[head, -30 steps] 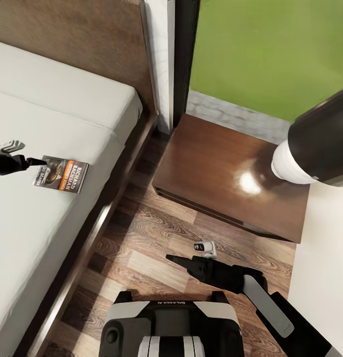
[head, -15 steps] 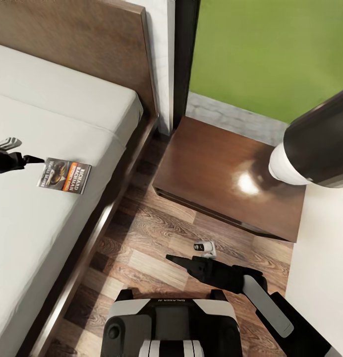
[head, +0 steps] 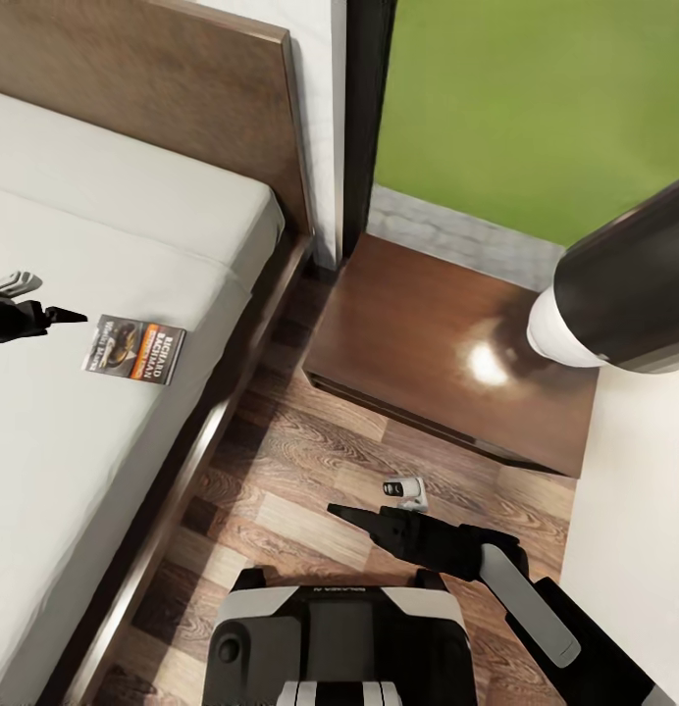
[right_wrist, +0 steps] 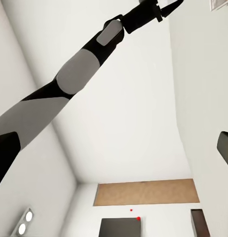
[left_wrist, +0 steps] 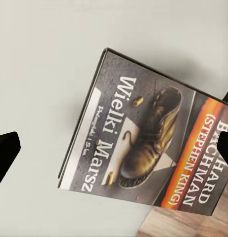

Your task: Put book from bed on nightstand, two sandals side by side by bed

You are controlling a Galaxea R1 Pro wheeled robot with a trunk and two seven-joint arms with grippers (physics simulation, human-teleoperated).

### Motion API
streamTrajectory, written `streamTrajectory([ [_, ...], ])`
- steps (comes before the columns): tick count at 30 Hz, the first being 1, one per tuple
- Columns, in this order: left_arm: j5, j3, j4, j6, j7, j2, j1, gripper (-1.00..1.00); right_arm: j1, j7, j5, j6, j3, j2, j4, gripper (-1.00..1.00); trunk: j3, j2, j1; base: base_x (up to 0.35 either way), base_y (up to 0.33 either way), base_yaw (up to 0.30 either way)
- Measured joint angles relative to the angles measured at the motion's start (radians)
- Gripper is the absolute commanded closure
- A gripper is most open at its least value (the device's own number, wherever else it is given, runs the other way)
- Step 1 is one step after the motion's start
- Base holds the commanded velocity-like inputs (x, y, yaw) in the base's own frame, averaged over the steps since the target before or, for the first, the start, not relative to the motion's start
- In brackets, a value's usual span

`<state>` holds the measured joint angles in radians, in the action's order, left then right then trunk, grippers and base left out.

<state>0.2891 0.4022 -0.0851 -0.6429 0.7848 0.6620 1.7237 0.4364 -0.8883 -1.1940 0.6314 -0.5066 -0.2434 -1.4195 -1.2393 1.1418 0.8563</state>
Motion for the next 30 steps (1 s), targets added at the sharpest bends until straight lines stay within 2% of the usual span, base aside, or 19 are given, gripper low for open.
streamTrajectory([
  [2,0.0,0.0,0.001,0.0,0.0,0.0,0.0,-1.0,0.0,0.0,0.0,0.0,0.0,0.0,0.0,-1.0,0.006,-0.014,-0.008,0.0,0.0,0.0],
  [9,-0.001,0.001,0.003,-0.001,0.001,0.002,0.0,-1.0,0.0,0.0,0.001,0.0,0.001,0.0,0.0,-1.0,0.006,-0.014,-0.008,0.0,0.0,0.0],
  [17,0.001,0.002,0.007,-0.002,0.005,0.032,0.0,-1.0,0.0,0.001,0.001,0.0,0.001,0.0,0.0,-1.0,0.006,-0.014,-0.008,0.0,0.0,0.0],
  [23,0.002,0.002,0.01,-0.003,0.04,0.073,0.0,-1.0,0.0,0.001,0.001,0.0,0.0,0.0,0.0,-1.0,0.006,-0.014,-0.008,0.0,0.0,0.0],
  [30,0.001,0.003,0.013,-0.003,0.144,0.151,0.0,-1.0,0.0,0.001,0.001,-0.001,0.0,0.0,0.0,-1.0,0.006,-0.014,-0.008,0.0,0.0,0.0],
])
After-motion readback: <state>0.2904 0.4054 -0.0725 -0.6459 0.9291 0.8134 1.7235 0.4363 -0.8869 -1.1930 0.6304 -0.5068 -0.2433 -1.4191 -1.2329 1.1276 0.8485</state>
